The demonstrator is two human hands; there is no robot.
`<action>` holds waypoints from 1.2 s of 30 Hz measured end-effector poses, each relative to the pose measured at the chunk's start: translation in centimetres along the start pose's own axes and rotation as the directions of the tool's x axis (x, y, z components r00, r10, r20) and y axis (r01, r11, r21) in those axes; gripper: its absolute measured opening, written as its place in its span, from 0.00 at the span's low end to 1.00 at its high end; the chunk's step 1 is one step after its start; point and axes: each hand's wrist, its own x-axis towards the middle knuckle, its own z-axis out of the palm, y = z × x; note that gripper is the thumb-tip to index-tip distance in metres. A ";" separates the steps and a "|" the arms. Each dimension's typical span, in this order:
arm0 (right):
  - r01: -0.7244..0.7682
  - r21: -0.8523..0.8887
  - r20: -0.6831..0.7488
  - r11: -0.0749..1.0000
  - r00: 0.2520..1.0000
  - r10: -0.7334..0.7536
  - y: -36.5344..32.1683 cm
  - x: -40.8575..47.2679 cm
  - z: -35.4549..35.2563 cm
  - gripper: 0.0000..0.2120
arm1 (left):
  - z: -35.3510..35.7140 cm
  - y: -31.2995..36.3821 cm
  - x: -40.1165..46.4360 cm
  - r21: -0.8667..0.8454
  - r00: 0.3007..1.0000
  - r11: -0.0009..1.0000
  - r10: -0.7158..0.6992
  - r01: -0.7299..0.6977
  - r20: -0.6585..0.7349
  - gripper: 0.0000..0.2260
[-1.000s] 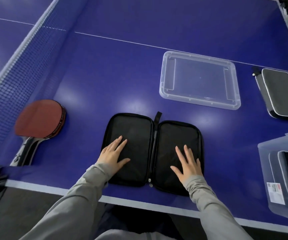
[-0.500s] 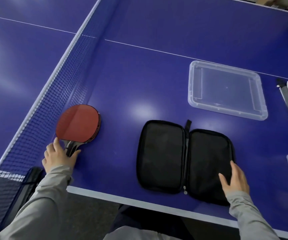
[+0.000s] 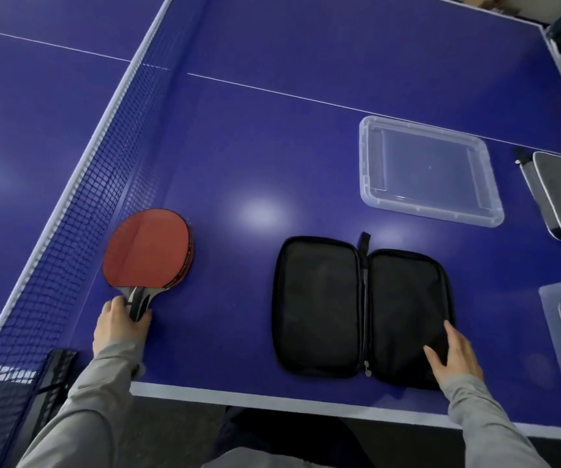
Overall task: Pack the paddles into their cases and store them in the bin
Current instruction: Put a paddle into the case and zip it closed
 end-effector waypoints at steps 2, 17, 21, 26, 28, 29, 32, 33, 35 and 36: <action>0.002 -0.006 0.006 1.000 1.000 -0.002 0.0 0.1 -0.2 0.32 | 0.2 0.5 -0.4 -0.033 0.999 0.999 0.026 -0.027 -0.039 0.14; 0.079 -0.025 0.047 0.997 0.996 -0.078 5.1 3.0 -1.3 0.31 | 6.5 15.9 -13.1 -0.135 0.953 0.944 0.300 -0.301 -0.031 0.13; 0.147 -0.034 0.066 0.989 0.987 -0.144 7.3 4.5 -2.1 0.32 | 10.9 20.1 -19.1 -0.144 0.931 0.923 0.364 -0.358 0.022 0.14; 0.277 -0.035 0.088 0.960 0.958 -0.273 8.6 6.1 -2.6 0.33 | 16.5 24.2 -25.3 -0.160 0.929 0.927 0.356 -0.338 0.099 0.14; 0.320 -0.035 0.104 0.947 0.943 -0.315 8.9 6.5 -2.4 0.33 | 18.3 25.7 -27.3 -0.166 0.937 0.936 0.331 -0.311 0.112 0.15; 0.337 -0.037 0.112 0.941 0.937 -0.332 9.0 6.6 -2.3 0.33 | 19.2 26.4 -28.0 -0.170 0.943 0.941 0.314 -0.293 0.111 0.15; 0.389 -0.050 0.145 0.920 0.914 -0.379 9.6 6.8 -1.8 0.32 | 21.3 27.9 -29.8 -0.155 0.959 0.959 0.258 -0.239 0.117 0.16; 0.404 -0.060 0.154 0.913 0.907 -0.392 9.8 6.8 -1.6 0.32 | 21.9 28.3 -30.2 -0.145 0.964 0.965 0.238 -0.220 0.119 0.16; 0.422 -0.081 0.157 0.903 0.900 -0.407 10.1 6.9 -1.2 0.32 | 22.9 28.9 -30.7 -0.137 0.973 0.972 0.204 -0.189 0.110 0.16; 0.426 -0.088 0.153 0.900 0.899 -0.410 10.2 6.9 -1.1 0.32 | 23.3 29.2 -30.9 -0.139 0.976 0.974 0.194 -0.179 0.103 0.16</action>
